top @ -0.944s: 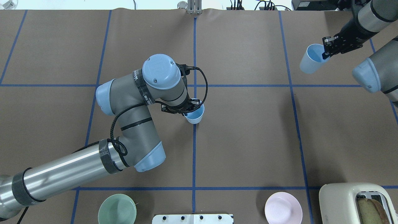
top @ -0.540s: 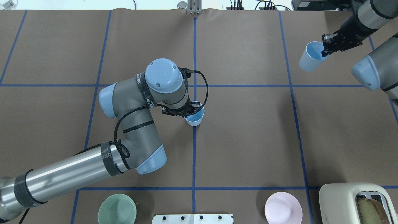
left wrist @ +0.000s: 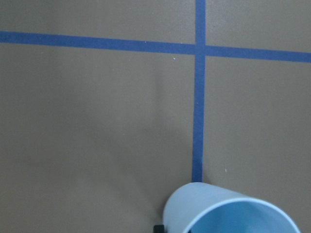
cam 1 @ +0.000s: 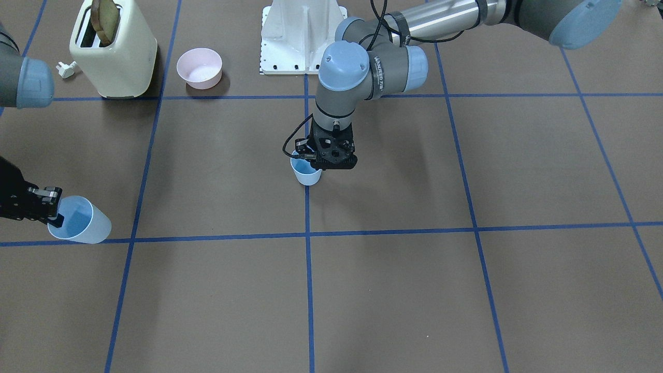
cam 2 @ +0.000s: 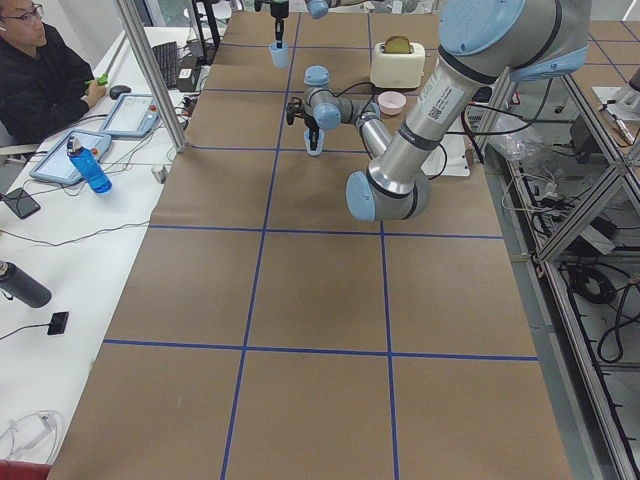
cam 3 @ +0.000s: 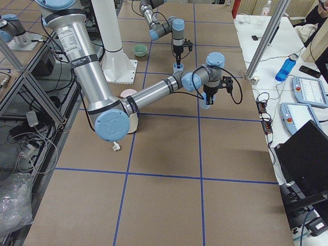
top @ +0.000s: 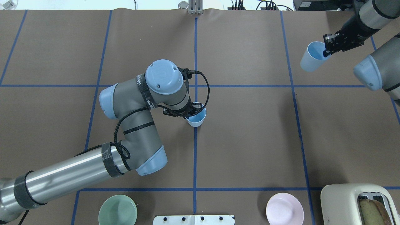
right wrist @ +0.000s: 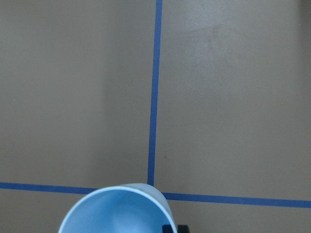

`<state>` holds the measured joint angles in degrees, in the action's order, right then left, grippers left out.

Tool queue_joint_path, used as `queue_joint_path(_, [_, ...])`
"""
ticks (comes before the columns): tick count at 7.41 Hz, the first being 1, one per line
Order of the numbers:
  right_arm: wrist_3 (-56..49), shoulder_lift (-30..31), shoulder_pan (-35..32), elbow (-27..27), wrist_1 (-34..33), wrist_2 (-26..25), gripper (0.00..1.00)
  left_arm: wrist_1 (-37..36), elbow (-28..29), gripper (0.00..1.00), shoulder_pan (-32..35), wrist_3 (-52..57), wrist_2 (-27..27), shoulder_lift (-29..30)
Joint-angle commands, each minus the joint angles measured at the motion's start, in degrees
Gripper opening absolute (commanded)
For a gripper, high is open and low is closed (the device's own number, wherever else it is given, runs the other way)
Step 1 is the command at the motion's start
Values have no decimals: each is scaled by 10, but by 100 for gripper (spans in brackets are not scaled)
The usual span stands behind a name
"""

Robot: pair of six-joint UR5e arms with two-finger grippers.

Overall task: Stack blue cups with both arms
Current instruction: 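Lower the cup onto the table center and open the left gripper, then withdraw the left gripper while the right gripper carries its cup toward center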

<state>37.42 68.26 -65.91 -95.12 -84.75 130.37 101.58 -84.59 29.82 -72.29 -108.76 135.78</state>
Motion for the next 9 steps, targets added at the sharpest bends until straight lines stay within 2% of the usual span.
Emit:
queue_joint_path(1, [6, -17, -2, -11, -28, 3, 0, -2, -31, 98, 10, 28, -4, -2])
queue_joint_path(2, [12, -43, -1, -28, -76, 3, 0, -18, -69, 98, 28, 43, -13, -23])
queue_joint_path(4, [93, -73, 30, -52, -99, -2, 0, -47, -150, 98, 109, 116, -102, -89])
queue_joint_path(5, [154, -85, 62, -66, -97, -12, 0, -56, -166, 98, 156, 167, -136, -111])
queue_joint_path(9, [315, -139, 199, -88, -96, -119, 0, -51, -175, 98, 314, 323, -232, -190])
